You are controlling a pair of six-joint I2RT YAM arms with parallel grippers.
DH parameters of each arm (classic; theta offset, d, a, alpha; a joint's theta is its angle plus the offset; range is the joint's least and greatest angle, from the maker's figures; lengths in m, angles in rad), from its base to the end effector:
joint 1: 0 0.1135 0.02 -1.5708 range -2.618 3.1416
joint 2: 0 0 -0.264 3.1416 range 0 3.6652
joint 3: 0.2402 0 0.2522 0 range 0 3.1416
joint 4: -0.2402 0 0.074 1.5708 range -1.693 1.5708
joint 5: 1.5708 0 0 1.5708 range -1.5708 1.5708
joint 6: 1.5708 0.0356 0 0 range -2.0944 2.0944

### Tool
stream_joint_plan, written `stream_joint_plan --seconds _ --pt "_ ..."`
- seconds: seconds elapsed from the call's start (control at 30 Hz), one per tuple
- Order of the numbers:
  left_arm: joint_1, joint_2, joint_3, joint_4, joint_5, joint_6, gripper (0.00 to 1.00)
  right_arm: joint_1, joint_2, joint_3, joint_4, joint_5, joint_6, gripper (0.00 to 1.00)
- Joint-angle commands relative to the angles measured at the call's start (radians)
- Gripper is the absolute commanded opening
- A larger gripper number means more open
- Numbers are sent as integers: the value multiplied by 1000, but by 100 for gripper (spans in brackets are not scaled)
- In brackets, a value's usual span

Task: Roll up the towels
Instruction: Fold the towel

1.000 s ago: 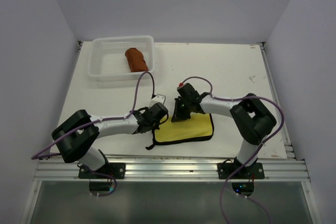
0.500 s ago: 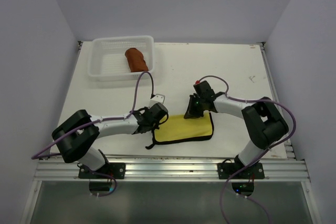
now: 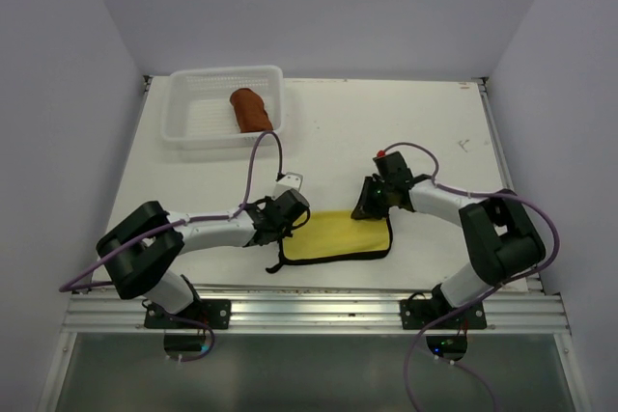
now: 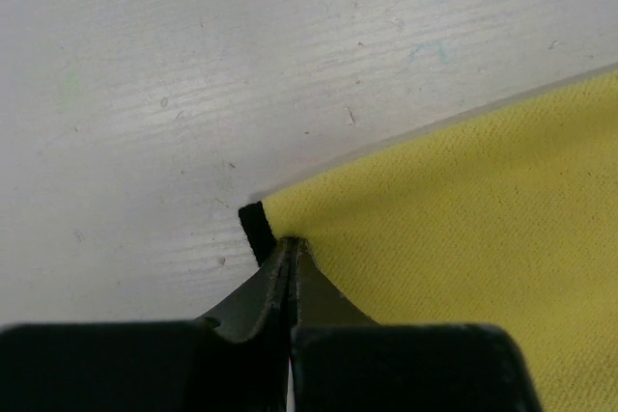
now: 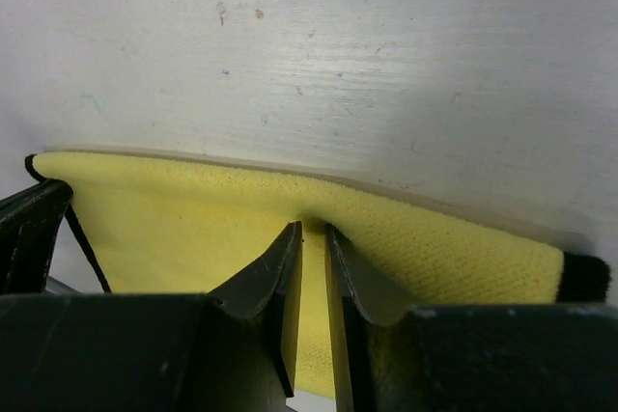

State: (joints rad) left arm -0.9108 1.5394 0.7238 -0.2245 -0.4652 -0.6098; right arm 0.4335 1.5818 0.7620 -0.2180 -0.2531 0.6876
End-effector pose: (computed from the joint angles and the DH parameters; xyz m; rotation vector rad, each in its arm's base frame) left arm 0.1824 -0.2089 0.1489 0.2111 2.4422 -0.0382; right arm 0.2586 0.1295 0.1459 0.2527 2.7294 0.6928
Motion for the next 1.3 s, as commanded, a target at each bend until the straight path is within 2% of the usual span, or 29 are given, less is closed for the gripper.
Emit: stream_joint_plan --seconds 0.0,0.4,0.87,0.97,1.13,1.27 --pt "16 50 -27 -78 -41 -11 0 -41 -31 -24 -37 20 -49 21" --pt "29 57 -15 -99 -50 -25 0 -136 -71 -41 -67 -2 -99 28" --pt "46 67 -15 -81 -32 -21 0 -176 -109 -23 -129 6 -161 38" --pt "47 62 -15 -81 -26 -18 0 -177 -111 -1 -129 -23 -163 39" --pt "46 4 -35 23 60 56 0 -177 -170 45 -87 -190 -152 42" --pt "46 -18 -23 47 80 73 0 -177 -256 97 -159 -210 -178 47"
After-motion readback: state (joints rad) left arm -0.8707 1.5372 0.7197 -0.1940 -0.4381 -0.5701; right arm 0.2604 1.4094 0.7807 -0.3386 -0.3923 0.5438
